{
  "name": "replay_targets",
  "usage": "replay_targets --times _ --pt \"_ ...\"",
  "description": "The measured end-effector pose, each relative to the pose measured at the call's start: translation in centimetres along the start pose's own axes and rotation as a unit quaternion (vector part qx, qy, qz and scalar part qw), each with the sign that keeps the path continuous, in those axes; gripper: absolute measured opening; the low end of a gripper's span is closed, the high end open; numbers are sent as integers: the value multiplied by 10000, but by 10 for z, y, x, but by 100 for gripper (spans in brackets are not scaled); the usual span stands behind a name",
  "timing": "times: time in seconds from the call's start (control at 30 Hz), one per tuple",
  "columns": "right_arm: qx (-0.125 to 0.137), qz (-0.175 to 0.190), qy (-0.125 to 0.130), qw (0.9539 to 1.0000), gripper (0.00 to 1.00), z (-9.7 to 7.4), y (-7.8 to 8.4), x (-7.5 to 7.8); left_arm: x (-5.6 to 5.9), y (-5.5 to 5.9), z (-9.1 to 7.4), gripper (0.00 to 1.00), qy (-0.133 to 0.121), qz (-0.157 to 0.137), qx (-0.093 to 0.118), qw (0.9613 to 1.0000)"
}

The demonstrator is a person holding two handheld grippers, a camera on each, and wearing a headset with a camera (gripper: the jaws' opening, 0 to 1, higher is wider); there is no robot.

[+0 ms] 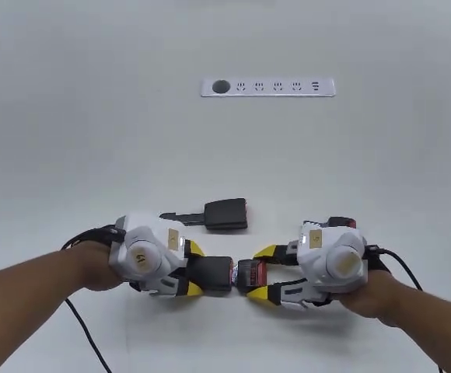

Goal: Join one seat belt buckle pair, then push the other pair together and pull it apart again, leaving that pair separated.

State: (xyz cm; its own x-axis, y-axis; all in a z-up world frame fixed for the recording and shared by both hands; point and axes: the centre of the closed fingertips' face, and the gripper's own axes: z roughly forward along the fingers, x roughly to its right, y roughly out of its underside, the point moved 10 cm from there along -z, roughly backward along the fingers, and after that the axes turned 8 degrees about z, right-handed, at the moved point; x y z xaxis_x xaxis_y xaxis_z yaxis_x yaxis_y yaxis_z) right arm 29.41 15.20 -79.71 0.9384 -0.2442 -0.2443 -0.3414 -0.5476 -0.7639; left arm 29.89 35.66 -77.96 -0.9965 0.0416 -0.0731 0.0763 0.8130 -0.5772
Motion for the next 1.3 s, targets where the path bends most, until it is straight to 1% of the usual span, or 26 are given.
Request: replay_targets --times 0.2,0.37,0.6,0.67,0.77,0.83,1.3 --pt "53 -26 -39 10000 36 -1 2 1 0 0 0 33 -14 1 24 10000" --pt "74 -125 34 9999 36 -1 3 -1 0 1 0 33 -22 26 61 10000" --pt "186 -141 117 9997 35 -2 7 -3 0 3 0 33 6 75 139 9999" --pt "239 -188 131 9995 35 -2 9 -3 0 3 0 33 17 97 147 9998" --pt "353 -151 168 9991 35 -2 11 -4 0 4 0 33 14 103 189 9998" --pt "373 -156 191 9990 35 -2 11 -5 0 4 -1 33 10 94 213 9997" --pt "352 -280 201 9988 34 -3 11 -6 0 6 0 32 40 93 300 9995"
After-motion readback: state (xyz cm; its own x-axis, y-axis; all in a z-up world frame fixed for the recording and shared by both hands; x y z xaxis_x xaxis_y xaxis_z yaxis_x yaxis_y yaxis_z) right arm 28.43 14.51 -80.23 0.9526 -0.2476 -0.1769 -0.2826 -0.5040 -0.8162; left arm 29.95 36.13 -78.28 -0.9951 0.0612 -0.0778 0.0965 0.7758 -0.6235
